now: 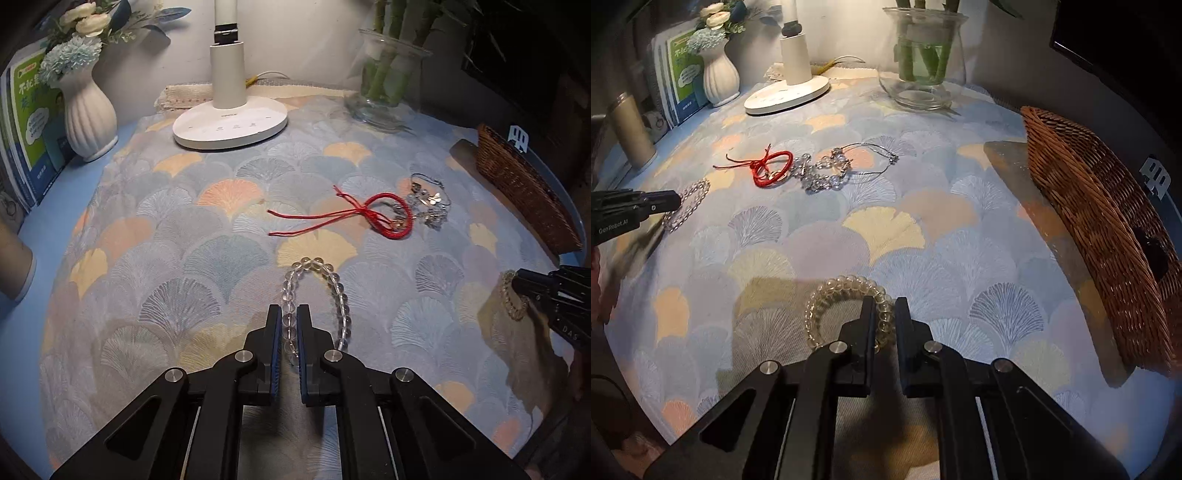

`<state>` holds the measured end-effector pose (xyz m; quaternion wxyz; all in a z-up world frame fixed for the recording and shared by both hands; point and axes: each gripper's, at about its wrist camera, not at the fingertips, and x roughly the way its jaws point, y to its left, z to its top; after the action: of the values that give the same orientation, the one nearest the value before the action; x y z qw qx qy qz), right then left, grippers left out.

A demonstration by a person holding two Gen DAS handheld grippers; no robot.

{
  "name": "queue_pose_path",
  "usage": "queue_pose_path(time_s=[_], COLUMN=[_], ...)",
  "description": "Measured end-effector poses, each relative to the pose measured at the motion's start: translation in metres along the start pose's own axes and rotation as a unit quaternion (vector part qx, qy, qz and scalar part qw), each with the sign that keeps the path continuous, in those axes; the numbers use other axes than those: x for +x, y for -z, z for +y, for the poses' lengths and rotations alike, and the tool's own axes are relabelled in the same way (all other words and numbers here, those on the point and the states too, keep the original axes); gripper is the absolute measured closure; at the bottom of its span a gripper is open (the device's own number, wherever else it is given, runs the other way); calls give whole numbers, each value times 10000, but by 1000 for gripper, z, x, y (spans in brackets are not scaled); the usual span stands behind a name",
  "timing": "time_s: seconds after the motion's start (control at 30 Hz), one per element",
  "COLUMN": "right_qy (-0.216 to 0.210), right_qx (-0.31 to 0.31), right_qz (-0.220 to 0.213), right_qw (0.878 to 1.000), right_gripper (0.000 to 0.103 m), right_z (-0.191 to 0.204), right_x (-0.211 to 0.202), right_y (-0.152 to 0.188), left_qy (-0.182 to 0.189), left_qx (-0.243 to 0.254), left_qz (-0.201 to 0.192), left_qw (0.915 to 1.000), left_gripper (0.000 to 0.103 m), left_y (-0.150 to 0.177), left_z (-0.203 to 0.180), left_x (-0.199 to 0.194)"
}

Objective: Organize jewelry
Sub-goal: 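Carry clear bracelet in left tool and cream bracelet in right tool to basket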

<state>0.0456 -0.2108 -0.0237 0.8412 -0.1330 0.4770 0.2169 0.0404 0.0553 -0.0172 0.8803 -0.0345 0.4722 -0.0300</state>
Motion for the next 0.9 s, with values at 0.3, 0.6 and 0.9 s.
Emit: queue_pose_path(time_s=[0.3, 0.6, 0.9], right_qy=[-237, -140, 108], right_qx=[291, 725, 1106], right_qz=[-278, -630, -1100], right_qw=[9989, 9953, 9877], right_gripper=[92, 92, 92], right_z=[-18, -60, -106], right_x=[-41, -78, -124], right_y=[27, 43, 42], left_qy=[593, 1021, 1412], left_qx=[311, 469, 985], left_qz=[-301, -540, -753], left_qw=[9973, 9922, 9822], left_gripper=[96, 96, 96], left_y=[-5, -23, -66], left_z=[-54, -86, -150], left_x=[-38, -64, -75])
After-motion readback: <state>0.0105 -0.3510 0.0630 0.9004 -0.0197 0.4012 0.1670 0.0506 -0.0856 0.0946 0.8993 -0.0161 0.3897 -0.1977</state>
